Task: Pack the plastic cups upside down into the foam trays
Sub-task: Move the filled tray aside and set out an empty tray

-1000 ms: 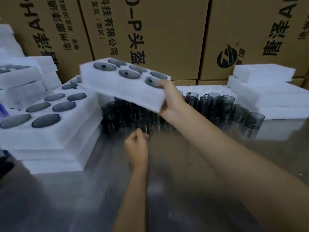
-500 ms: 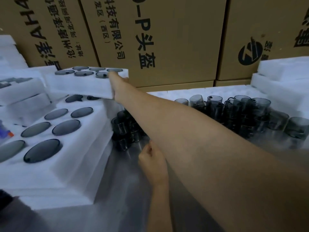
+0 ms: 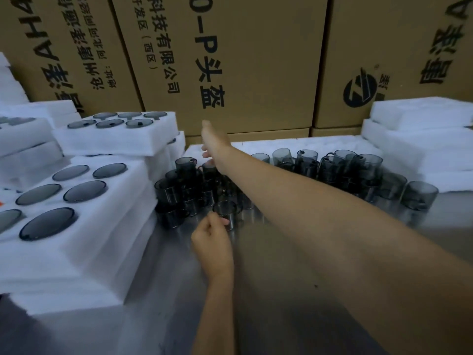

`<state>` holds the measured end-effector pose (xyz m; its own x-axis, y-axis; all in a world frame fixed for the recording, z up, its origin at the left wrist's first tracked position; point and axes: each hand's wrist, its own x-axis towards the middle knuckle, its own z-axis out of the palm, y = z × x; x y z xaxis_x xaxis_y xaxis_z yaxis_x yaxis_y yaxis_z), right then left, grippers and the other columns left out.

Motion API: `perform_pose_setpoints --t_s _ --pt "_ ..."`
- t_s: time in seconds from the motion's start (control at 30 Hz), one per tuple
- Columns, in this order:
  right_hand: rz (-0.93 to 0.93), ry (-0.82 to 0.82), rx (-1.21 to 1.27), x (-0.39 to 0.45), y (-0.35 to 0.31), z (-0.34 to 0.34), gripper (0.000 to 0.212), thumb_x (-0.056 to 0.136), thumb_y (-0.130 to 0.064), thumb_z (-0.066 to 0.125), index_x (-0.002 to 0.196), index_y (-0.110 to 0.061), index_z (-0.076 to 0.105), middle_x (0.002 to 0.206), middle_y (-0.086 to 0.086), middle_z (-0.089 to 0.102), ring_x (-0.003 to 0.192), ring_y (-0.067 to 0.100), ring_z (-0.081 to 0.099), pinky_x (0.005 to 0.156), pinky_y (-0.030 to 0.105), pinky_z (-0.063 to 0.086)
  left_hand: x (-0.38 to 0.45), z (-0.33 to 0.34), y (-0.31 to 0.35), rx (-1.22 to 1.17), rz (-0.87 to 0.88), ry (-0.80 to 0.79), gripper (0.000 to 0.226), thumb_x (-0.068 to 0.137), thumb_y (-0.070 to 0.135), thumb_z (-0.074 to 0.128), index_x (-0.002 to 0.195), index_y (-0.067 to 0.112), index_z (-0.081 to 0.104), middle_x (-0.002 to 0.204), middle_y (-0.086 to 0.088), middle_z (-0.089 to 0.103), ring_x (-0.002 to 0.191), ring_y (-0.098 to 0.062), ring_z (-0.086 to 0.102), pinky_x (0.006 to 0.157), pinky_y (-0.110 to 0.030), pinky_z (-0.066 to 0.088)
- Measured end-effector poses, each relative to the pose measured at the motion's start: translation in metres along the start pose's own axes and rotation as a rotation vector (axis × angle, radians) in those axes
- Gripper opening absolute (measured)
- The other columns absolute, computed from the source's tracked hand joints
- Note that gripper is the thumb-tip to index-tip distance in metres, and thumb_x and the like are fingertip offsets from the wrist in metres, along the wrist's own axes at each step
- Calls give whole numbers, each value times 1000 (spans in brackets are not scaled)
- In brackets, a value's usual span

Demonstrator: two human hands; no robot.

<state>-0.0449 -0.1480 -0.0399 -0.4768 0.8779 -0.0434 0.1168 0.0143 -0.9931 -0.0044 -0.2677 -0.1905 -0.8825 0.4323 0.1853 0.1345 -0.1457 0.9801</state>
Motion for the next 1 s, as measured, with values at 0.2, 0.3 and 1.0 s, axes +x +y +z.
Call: perform_pose_setpoints --t_s 0.2,0.3,1.0 --pt "-296 359 -46 -31 23 -108 25 102 -27 38 105 -13 58 83 -1 56 78 21 53 70 34 40 -34 20 6 161 275 -61 44 101 22 51 59 14 62 46 15 53 45 -4 47 45 -17 29" --pt "-382 477 -247 -49 38 -170 18 103 -29 38 101 -22 54 81 -9 58 69 9 56 64 29 40 -59 33 7 211 345 -206 43 100 21 53 60 4 57 42 9 42 42 -10 37 45 -23 23" --pt "165 484 -1221 -67 117 -459 74 98 -38 54 160 -26 15 166 11 14 153 36 6 119 52 16 -107 153 2 531 248 -681 40 90 30 56 66 0 67 56 -9 65 61 -25 65 62 -34 49"
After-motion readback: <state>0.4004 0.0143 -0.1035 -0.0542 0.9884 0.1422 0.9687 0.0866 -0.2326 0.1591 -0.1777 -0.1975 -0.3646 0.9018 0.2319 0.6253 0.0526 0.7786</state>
